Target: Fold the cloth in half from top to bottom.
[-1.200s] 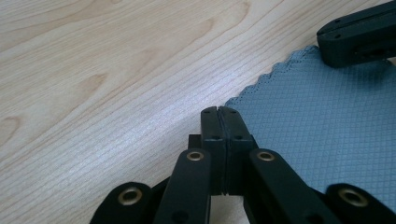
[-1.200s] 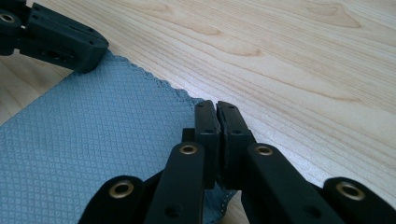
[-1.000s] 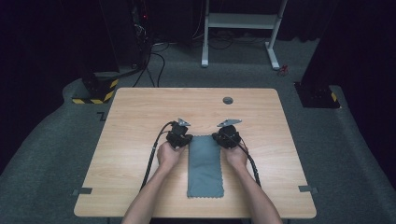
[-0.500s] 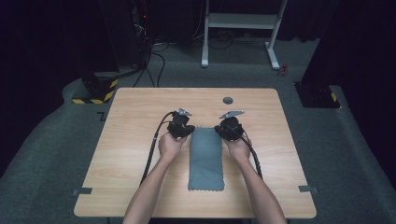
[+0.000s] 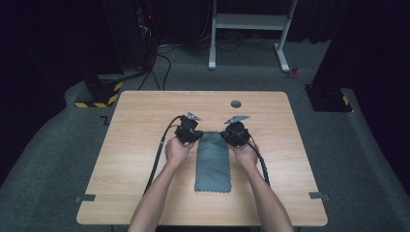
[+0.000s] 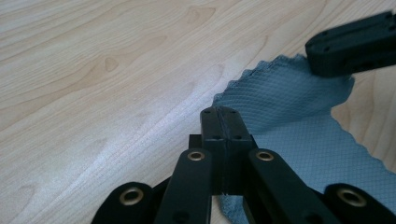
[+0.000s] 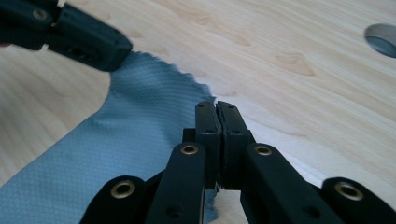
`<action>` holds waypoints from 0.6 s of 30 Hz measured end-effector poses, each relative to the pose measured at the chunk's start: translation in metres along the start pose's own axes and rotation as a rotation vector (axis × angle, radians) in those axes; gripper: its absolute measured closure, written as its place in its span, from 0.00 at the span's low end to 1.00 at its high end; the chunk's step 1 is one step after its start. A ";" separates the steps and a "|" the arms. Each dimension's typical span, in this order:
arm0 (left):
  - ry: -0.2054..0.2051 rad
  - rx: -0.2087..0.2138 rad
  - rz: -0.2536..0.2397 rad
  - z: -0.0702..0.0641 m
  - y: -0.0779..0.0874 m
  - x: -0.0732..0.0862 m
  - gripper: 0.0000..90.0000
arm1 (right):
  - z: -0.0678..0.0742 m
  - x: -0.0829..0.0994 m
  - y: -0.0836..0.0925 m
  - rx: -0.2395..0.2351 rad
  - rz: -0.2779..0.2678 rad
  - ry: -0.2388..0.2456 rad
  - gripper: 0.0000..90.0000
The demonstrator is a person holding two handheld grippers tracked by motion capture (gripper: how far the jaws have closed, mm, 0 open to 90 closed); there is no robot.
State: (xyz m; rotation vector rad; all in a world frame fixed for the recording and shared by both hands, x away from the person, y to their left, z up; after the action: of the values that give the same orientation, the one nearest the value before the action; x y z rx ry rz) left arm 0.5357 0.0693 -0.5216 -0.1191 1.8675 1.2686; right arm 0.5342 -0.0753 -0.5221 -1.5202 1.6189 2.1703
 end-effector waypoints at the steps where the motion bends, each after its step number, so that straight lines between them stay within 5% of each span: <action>1: -0.007 0.004 -0.002 -0.001 0.001 0.001 1.00 | 0.002 0.000 0.000 -0.008 -0.008 0.008 0.98; 18: -0.026 0.064 -0.054 -0.010 0.017 0.025 1.00 | 0.016 0.017 0.016 -0.068 -0.026 0.028 0.98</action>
State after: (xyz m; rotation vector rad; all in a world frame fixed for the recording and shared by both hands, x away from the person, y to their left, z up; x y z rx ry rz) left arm 0.5058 0.0783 -0.5253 -0.1177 1.8686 1.1674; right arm 0.5059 -0.0792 -0.5233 -1.5864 1.5396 2.2225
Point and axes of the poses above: each handheld gripper's, and its own axes: y roughly backward along the jaws, x roughly out of its underside, z roughly to its left, the point moved 7 cm from there along -y, roughly forward along the jaws, and after that the axes turned 2 degrees about y, right-handed, at the moved point
